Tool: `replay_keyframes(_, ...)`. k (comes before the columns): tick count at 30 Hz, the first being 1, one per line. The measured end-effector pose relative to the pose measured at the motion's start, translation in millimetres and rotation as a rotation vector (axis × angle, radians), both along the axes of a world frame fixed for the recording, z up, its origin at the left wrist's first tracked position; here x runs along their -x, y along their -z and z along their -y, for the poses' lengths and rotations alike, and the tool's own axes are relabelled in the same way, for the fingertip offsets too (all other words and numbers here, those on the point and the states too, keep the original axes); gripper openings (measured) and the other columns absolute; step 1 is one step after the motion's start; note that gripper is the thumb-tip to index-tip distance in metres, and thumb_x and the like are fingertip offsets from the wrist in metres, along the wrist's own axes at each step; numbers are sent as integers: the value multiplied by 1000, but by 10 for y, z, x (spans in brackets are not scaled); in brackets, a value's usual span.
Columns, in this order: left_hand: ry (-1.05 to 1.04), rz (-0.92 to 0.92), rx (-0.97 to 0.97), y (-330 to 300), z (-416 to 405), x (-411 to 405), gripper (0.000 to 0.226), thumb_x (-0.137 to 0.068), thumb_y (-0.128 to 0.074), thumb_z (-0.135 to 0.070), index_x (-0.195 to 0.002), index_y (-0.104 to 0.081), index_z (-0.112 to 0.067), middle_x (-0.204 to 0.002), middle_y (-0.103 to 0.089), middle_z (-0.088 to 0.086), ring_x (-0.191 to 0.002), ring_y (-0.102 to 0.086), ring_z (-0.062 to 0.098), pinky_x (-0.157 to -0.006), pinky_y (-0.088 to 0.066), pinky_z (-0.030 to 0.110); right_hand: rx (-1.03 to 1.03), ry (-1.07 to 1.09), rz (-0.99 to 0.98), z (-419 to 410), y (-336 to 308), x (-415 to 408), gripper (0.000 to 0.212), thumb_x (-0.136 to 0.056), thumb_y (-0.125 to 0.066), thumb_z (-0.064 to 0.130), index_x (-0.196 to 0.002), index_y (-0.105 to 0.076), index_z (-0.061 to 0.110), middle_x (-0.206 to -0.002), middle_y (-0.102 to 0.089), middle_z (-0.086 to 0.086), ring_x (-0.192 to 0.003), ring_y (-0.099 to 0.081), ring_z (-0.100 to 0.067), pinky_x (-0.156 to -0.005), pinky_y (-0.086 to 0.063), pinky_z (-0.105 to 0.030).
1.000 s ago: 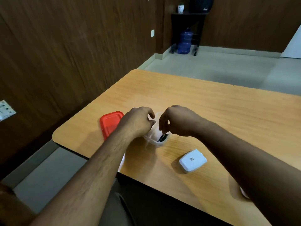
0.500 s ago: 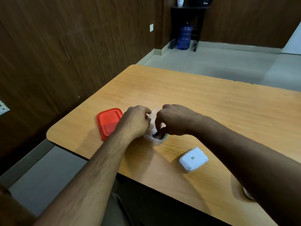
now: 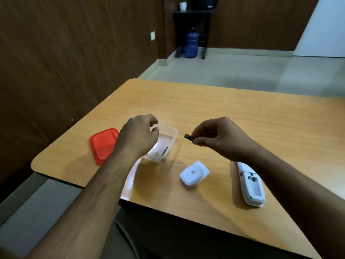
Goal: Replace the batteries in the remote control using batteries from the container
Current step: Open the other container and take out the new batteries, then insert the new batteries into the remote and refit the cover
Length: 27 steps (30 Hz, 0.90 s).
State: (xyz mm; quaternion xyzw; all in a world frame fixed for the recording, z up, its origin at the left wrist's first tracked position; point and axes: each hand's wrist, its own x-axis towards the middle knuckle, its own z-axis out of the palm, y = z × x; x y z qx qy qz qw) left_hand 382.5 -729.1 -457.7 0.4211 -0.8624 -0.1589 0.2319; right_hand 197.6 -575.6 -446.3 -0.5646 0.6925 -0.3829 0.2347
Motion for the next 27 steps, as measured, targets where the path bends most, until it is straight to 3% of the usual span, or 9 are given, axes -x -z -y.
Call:
replay_keyframes(5,252,-103,-128,-54,-609,456,14,-87,-65,-30,-99,-70,-30,-87,-68,-19,-80,-62,-6,-74,-51,21,-33,57,319,-724,65,225,32,-87,-68,-2,-107,-75,21,-78,-66,-3,-77,-75,-20,-61,-52,-25)
replay_keyframes(10,478,-68,-236,96,-1043,821,12,-87,-66,-26,-96,-69,-35,-84,-68,-20,-79,-61,-10,-68,-46,12,7,207,531,-1278,172,435,26,-92,-60,-3,-107,-74,13,-82,-61,-8,-80,-76,-29,-60,-55,-24)
replay_keyframes(13,547,-41,-228,189,-1133,953,21,-88,-65,-24,-106,-68,-34,-92,-68,-21,-85,-61,-10,-73,-47,15,40,277,649,-1469,245,530,29,-91,-59,-4,-110,-71,15,-78,-67,-7,-78,-76,-29,-58,-55,-26)
replay_keyframes(16,589,3,-158,236,-1151,1087,32,-88,-65,-29,-119,-63,-37,-112,-64,-21,-97,-56,-7,-81,-44,16,43,288,562,-1511,283,587,34,-92,-59,-4,-110,-71,22,-79,-71,-5,-73,-74,-26,-54,-51,-25)
replay_keyframes(19,619,148,-114,306,-1157,1229,43,-90,-61,-32,-132,-54,-36,-139,-51,-17,-121,-45,0,-93,-32,15,46,282,515,-1481,330,608,27,-88,-64,-3,-101,-72,19,-77,-70,-6,-68,-72,-23,-50,-46,-25)
replay_keyframes(21,637,229,-120,348,-1176,1299,48,-92,-59,-33,-138,-49,-35,-149,-42,-14,-134,-38,5,-107,-31,24,13,258,537,-1473,373,588,21,-86,-69,3,-99,-70,19,-79,-73,-7,-69,-73,-23,-51,-46,-24)
replay_keyframes(23,654,262,-143,376,-1201,1362,49,-92,-58,-33,-140,-48,-33,-152,-39,-13,-138,-36,7,-112,-30,33,-1,251,577,-1477,427,568,21,-82,-74,10,-100,-67,19,-82,-76,-10,-71,-75,-24,-52,-48,-20)
replay_keyframes(25,657,263,-152,389,-1208,1404,49,-92,-59,-32,-139,-49,-32,-152,-40,-14,-138,-36,7,-113,-31,34,20,280,633,-1462,452,559,31,-74,-74,16,-103,-65,16,-82,-76,-13,-69,-75,-24,-52,-50,-19)
replay_keyframes(27,654,264,-155,403,-1190,1430,49,-90,-62,-31,-138,-51,-31,-151,-41,-15,-137,-37,6,-113,-31,34,44,298,594,-1434,476,559,33,-70,-76,18,-102,-67,15,-82,-76,-12,-70,-73,-22,-57,-55,-27)
